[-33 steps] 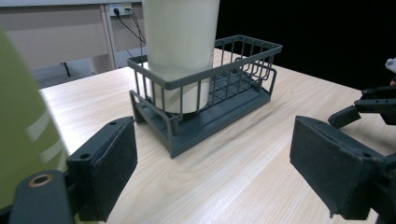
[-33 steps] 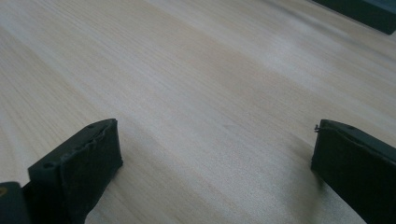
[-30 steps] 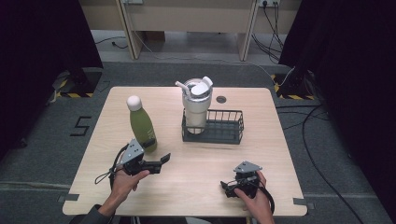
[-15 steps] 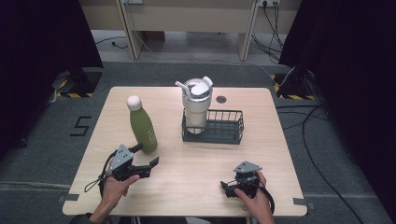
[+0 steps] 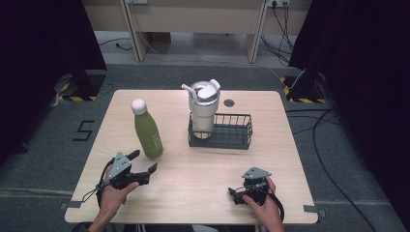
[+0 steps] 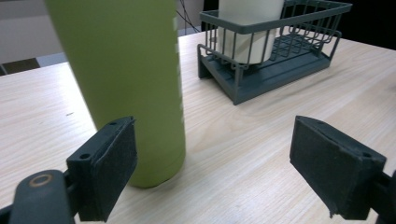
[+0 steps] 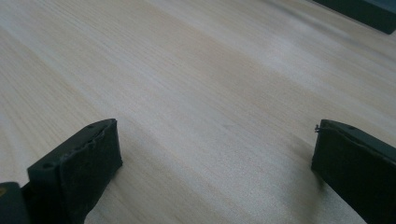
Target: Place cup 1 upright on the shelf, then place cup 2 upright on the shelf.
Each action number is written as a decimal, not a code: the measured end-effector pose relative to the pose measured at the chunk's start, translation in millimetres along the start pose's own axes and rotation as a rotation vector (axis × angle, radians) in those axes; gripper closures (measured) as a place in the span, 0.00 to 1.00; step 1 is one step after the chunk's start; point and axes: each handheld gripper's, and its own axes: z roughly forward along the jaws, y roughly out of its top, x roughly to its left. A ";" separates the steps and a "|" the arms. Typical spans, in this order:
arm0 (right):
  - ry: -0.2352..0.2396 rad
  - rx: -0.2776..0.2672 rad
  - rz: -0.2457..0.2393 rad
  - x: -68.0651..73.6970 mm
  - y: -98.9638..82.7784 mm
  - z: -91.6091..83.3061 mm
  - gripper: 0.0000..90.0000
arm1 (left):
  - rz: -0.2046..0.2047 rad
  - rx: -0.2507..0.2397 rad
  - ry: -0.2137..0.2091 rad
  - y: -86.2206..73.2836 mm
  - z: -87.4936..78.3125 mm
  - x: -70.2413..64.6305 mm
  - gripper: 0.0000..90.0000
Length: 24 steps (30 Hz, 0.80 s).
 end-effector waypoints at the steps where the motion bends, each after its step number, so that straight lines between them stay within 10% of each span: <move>1: 0.000 0.000 0.000 0.0 0.0 0.0 0.02 | 0.000 0.000 0.000 0.0 0.0 0.0 0.16; 24: 0.000 0.000 0.000 0.0 0.0 0.0 0.02 | -0.016 0.009 0.024 -4.6 0.0 5.9 0.16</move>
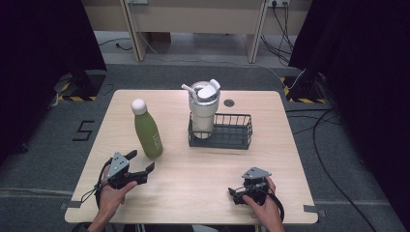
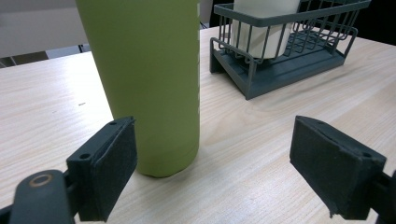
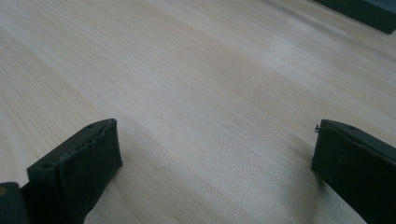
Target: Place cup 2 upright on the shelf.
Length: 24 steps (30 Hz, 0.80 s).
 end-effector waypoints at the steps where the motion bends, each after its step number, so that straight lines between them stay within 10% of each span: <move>1: 0.000 0.000 0.000 0.0 0.0 0.0 0.02 | 0.000 0.000 0.000 0.0 0.0 0.0 0.16; 24: -0.001 0.001 -0.001 -0.4 0.2 0.3 0.01 | -0.020 -0.026 0.040 10.5 9.0 14.8 0.16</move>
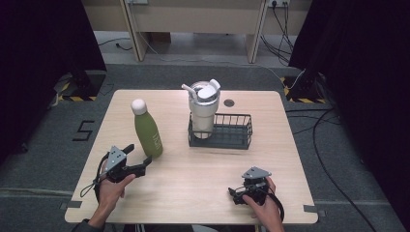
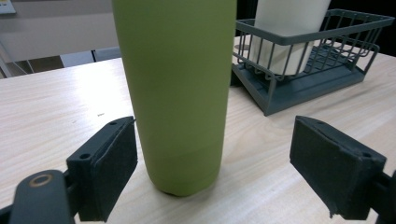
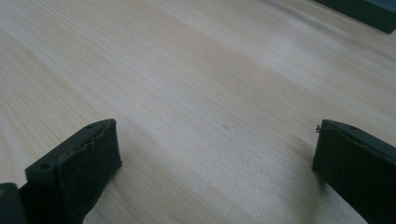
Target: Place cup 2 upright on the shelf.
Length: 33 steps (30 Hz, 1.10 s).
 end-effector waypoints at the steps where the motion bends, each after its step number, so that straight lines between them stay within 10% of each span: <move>1: 0.000 0.000 0.000 0.0 0.0 0.0 0.01 | -0.002 0.000 0.000 0.1 1.8 0.7 0.16; 33: 0.000 0.000 0.000 0.0 0.0 0.0 0.01 | -0.010 -0.012 0.017 10.7 54.9 17.9 0.16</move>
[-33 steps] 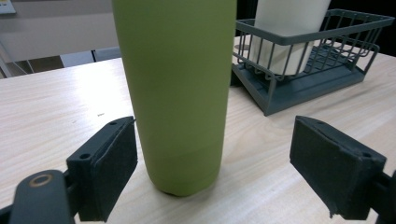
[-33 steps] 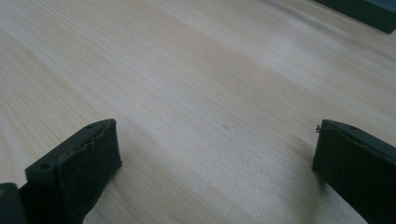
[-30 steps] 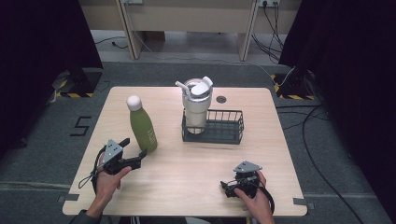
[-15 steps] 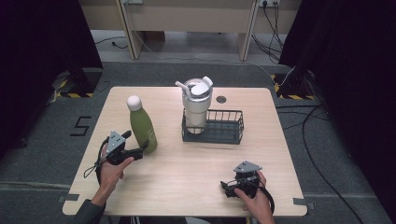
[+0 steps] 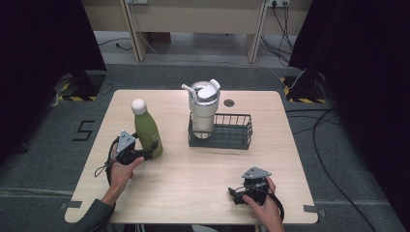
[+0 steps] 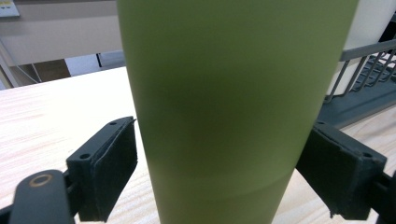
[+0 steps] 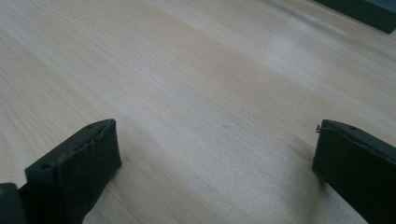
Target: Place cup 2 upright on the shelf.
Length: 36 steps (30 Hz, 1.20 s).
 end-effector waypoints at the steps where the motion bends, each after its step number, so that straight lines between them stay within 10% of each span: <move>1: 0.000 0.000 0.000 0.0 0.0 0.0 0.01 | 0.000 0.000 0.000 0.0 0.0 0.0 0.16; 36: 0.004 0.001 0.000 0.6 -0.1 -0.1 0.01 | -0.014 -0.034 0.014 -1.6 21.3 -2.7 0.22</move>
